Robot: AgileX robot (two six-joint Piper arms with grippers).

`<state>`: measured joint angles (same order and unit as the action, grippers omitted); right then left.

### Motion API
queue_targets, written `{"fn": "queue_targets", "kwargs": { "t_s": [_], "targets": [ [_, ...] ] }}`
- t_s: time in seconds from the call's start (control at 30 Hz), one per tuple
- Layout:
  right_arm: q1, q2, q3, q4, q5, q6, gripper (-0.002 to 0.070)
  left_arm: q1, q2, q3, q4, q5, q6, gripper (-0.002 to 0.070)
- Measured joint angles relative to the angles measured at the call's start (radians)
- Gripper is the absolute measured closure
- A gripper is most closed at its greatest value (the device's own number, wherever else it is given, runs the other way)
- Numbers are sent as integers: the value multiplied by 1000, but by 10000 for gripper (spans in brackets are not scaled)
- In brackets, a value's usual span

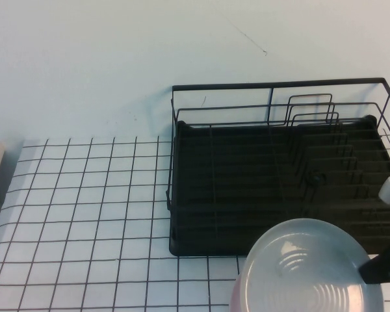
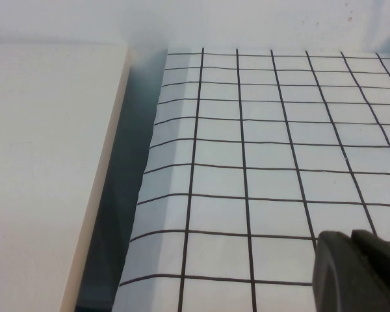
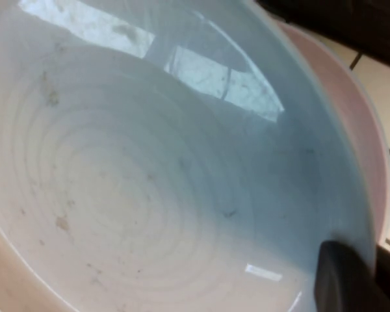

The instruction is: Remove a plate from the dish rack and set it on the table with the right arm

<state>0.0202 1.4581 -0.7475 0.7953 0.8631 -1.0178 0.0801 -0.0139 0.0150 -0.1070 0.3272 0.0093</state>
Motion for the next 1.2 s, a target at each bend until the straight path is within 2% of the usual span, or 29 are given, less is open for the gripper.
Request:
{"fn": "queue_targets", "kwargs": {
  "t_s": [0.23,0.3,0.47,0.53,0.6,0.73,0.8,0.87,0.93,1.0,1.2],
  "targets": [
    [0,64,0,52,-31,-97,648,0,0,0,0,0,0,677],
    [0,64,0,100,-24,-167,596,0,0,0,0,0,0,677],
    [0,64,0,149,-18,-244,349,0,0,0,0,0,0,677],
    [0,64,0,147,-20,-249,302,0,0,0,0,0,0,677],
    [0,64,-2,133,-17,-252,288,0,0,0,0,0,0,677],
    [0,64,-51,40,45,-182,335,0,0,0,0,0,0,677],
    [0,59,-86,-8,93,-123,398,0,0,0,0,0,0,677],
    [0,28,-117,-24,140,-90,491,0,0,0,0,0,0,677],
    [0,-26,-130,20,164,-103,579,0,0,0,0,0,0,677],
    [0,-98,-131,104,176,-145,636,0,0,0,0,0,0,677],
    [0,-366,-132,330,190,-292,673,0,0,0,0,0,0,678]
  ]
}}
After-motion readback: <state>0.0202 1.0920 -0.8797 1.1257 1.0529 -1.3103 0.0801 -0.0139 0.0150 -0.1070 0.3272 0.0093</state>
